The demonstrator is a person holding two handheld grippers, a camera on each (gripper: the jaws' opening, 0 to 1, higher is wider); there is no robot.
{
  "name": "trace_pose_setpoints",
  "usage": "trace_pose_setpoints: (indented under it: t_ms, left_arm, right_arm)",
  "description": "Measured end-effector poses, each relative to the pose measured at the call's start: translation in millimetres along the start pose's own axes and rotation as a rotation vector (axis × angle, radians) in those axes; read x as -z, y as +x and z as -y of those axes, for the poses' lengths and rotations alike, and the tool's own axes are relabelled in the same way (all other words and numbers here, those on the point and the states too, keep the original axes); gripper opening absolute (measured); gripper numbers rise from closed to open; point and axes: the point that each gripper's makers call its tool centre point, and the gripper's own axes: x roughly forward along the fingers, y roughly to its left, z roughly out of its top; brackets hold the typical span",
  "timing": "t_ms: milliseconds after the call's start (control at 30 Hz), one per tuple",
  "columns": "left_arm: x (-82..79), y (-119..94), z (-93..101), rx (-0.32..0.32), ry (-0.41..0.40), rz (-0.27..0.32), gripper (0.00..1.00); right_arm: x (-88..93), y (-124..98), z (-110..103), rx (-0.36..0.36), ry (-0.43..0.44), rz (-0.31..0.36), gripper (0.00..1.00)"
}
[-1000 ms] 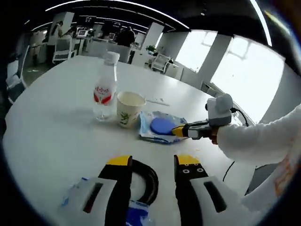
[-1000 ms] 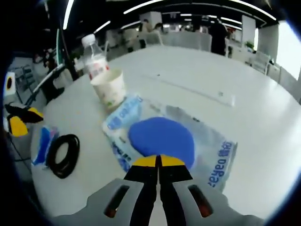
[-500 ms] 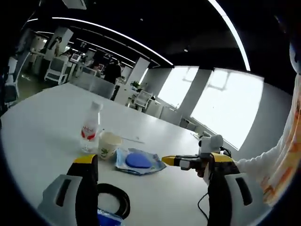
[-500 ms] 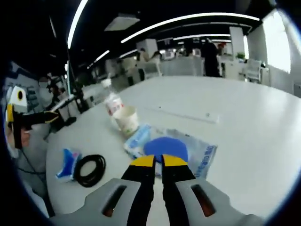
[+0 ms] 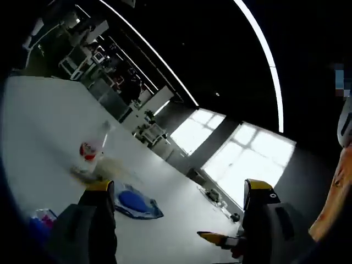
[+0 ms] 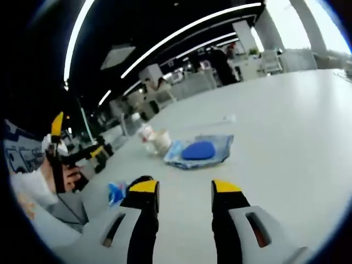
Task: Arrange the tabletop items into an orderly group along one side of the table until the central work area is clear of visible clutter.
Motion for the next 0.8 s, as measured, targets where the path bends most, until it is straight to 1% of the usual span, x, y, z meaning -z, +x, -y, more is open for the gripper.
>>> trace_pose_setpoints:
  t_ms: [100, 200, 333, 367, 433, 500, 633, 700, 800]
  left_arm:
    - [3.4, -4, -8.3, -0.031, 0.041, -0.036, 1.0]
    - [6.8, -10, -17.1, -0.062, 0.079, -0.064, 1.0]
    - [16.0, -15, -30.0, -0.1, 0.097, -0.114, 1.0]
    - [20.2, -16, -31.6, -0.112, 0.104, -0.146, 1.0]
    - [25.0, -17, -35.3, -0.126, 0.123, -0.184, 1.0]
    - [26.2, -16, -38.2, -0.138, 0.147, -0.205, 1.0]
    - [26.8, -14, -43.5, -0.153, 0.16, -0.242, 1.0]
    - [26.8, -14, -47.4, -0.165, 0.182, -0.265, 1.0]
    - [25.6, -15, -50.0, -0.175, 0.214, -0.277, 1.0]
  right_arm:
    - [2.9, -10, -2, 0.012, 0.0, 0.0, 0.4]
    - [3.5, -16, 0, 0.021, 0.021, 0.005, 0.42]
    - [-0.1, -24, 4, 0.042, 0.032, 0.018, 0.44]
    - [-1.4, -26, 4, 0.045, 0.043, 0.024, 0.44]
    - [-3.2, -29, 4, 0.047, 0.055, 0.029, 0.44]
    - [-4.7, -32, 4, 0.052, 0.053, 0.036, 0.45]
    - [-5.7, -40, 6, 0.057, 0.067, 0.049, 0.46]
    - [-5.4, -43, 8, 0.064, 0.074, 0.052, 0.46]
    - [-4.8, -45, 10, 0.068, 0.086, 0.055, 0.47]
